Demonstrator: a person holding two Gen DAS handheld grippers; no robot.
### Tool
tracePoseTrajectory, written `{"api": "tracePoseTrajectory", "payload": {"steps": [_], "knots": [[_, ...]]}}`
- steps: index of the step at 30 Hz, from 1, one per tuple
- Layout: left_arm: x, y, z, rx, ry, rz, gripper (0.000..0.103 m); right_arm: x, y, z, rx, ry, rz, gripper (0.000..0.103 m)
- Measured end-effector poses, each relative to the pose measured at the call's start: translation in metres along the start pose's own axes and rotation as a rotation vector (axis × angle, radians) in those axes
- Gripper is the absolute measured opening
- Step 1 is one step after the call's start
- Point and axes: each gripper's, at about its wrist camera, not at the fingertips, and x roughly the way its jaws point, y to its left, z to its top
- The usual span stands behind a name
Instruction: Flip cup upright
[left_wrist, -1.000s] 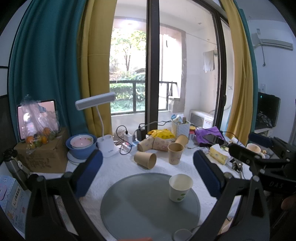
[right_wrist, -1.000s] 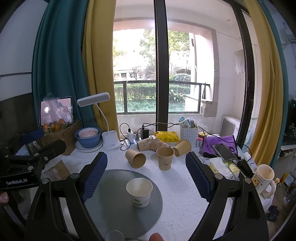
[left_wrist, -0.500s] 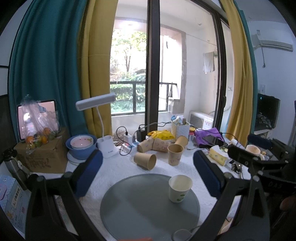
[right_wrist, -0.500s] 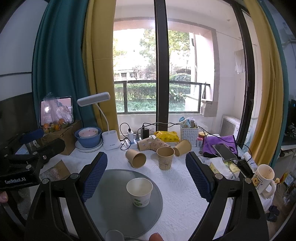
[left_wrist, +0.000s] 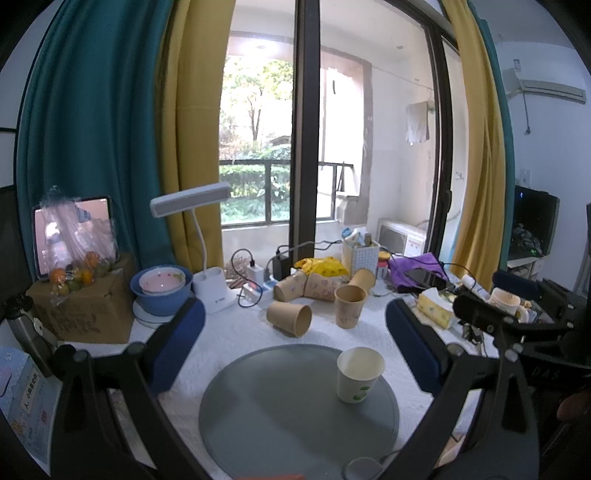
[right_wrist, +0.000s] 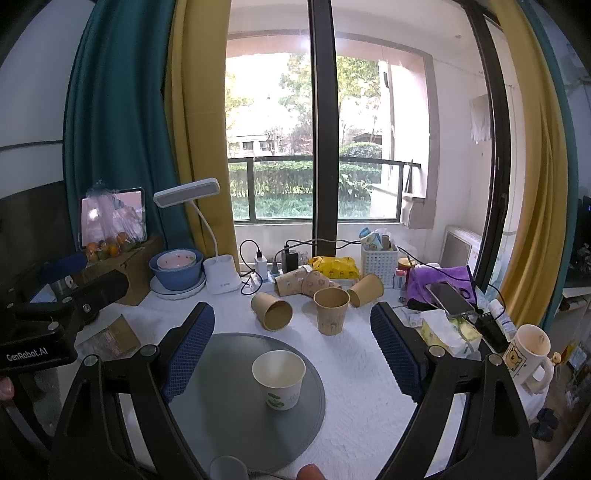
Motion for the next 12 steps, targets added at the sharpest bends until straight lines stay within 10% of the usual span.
{"api": "tracePoseTrajectory", "payload": {"steps": [12], "knots": [[0.0052, -0.0076, -0.0011, 0.004, 0.013, 0.003, 0.099, 0.0051, -0.0002, -0.0016, -0.007, 0.004, 0.01, 0.089]]}}
